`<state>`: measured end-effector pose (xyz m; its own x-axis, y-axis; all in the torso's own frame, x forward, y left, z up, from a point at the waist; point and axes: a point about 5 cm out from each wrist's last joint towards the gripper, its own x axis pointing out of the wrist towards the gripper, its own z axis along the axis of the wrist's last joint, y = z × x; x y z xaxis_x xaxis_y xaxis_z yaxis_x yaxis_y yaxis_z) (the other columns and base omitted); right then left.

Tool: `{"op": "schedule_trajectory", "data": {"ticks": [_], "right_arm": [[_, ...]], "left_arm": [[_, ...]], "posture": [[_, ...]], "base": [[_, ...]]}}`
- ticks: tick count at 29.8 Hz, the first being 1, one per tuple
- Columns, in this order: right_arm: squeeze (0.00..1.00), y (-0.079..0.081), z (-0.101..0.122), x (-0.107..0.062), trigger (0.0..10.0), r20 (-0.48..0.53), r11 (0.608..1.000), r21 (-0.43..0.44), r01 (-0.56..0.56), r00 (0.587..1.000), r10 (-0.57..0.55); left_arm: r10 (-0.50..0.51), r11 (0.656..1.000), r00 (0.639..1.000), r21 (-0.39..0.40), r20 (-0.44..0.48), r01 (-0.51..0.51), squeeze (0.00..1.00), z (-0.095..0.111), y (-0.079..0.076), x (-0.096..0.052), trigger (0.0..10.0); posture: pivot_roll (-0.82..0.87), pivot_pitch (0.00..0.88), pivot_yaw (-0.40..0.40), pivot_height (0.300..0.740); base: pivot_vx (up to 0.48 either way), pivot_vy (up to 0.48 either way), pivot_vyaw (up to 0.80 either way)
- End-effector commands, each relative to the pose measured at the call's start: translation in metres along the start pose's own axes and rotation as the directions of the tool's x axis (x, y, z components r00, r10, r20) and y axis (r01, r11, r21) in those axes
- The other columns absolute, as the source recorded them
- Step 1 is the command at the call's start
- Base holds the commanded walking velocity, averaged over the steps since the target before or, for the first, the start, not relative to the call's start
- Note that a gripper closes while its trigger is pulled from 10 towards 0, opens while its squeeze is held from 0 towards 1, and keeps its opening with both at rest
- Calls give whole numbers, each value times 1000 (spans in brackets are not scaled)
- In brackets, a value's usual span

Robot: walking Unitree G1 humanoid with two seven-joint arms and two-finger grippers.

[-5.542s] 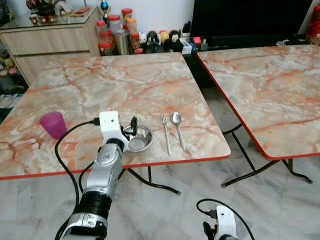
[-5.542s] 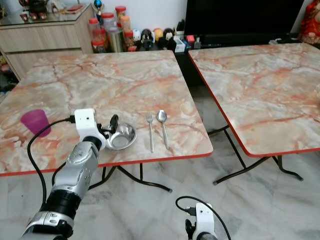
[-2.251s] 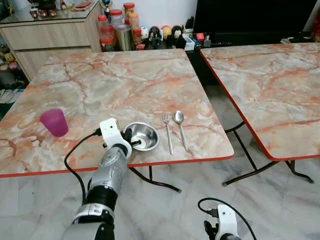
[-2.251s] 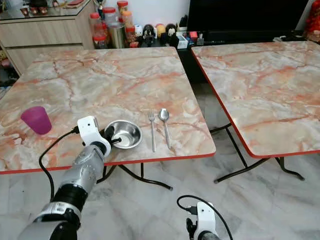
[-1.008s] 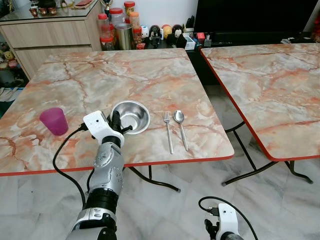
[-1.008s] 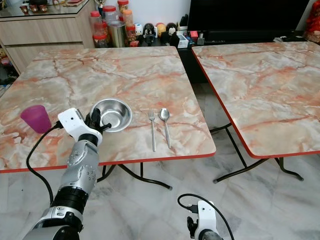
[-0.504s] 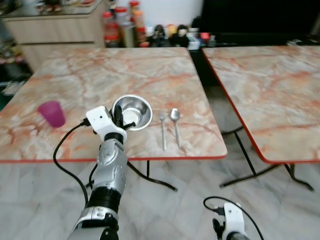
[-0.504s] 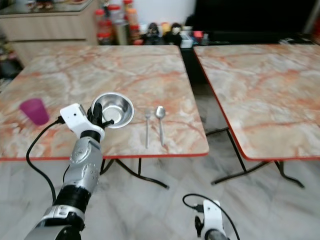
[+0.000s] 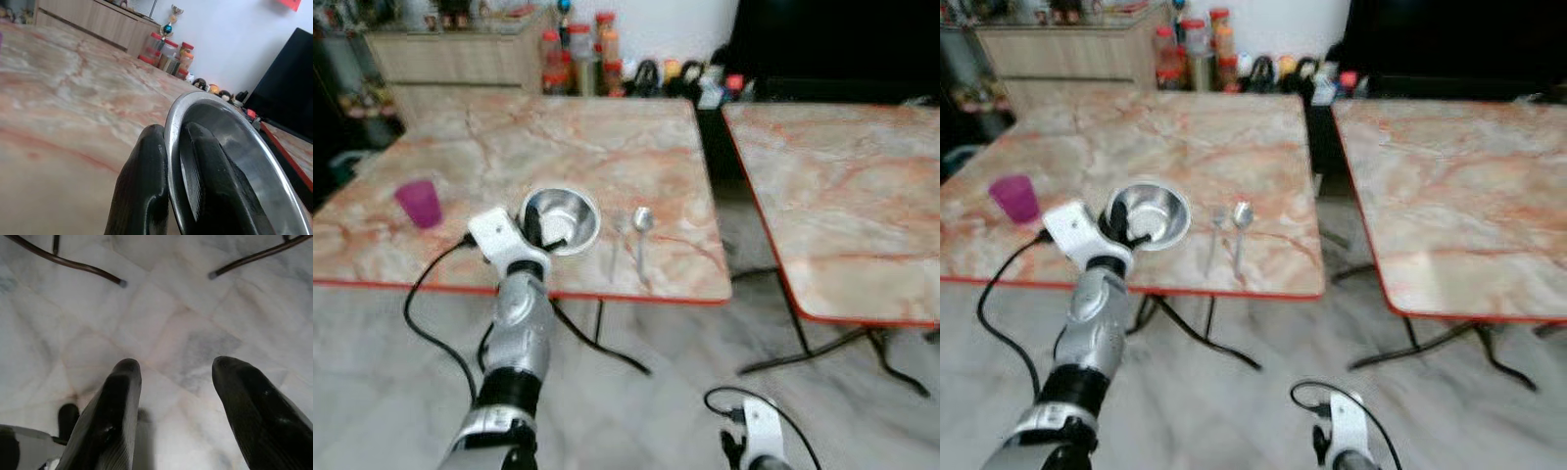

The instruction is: Setting the table

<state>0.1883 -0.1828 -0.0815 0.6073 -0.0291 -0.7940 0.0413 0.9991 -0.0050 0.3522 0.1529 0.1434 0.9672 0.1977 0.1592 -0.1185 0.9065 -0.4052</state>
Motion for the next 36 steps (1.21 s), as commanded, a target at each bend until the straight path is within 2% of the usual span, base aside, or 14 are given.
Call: {"op": "schedule_trajectory", "data": {"ticks": [1, 22, 36], "right_arm": [[0, -2, 2, 0, 10000, 4, 1000, 5, 6, 1000, -6], [0, -2, -1, 0, 10000, -9, 1000, 18, -2, 1000, 2], [0, -6, 1, 0, 10000, -12, 999, -40, 23, 1000, -24]], "left_arm": [[-20, 1000, 1000, 9, 13, 19, 0, 3, -6, 2, 10000], [-27, 1000, 1000, 13, 9, 27, 0, 2, -8, 2, 10000], [-41, 999, 999, 18, -11, 42, 0, -3, -9, -1, 10000]], "posture": [[-13, 0, -20, 740], [-17, 0, -20, 740], [-23, 0, -17, 740]], "base": [[0, -439, 0], [0, -439, 0], [0, -423, 0]]}}
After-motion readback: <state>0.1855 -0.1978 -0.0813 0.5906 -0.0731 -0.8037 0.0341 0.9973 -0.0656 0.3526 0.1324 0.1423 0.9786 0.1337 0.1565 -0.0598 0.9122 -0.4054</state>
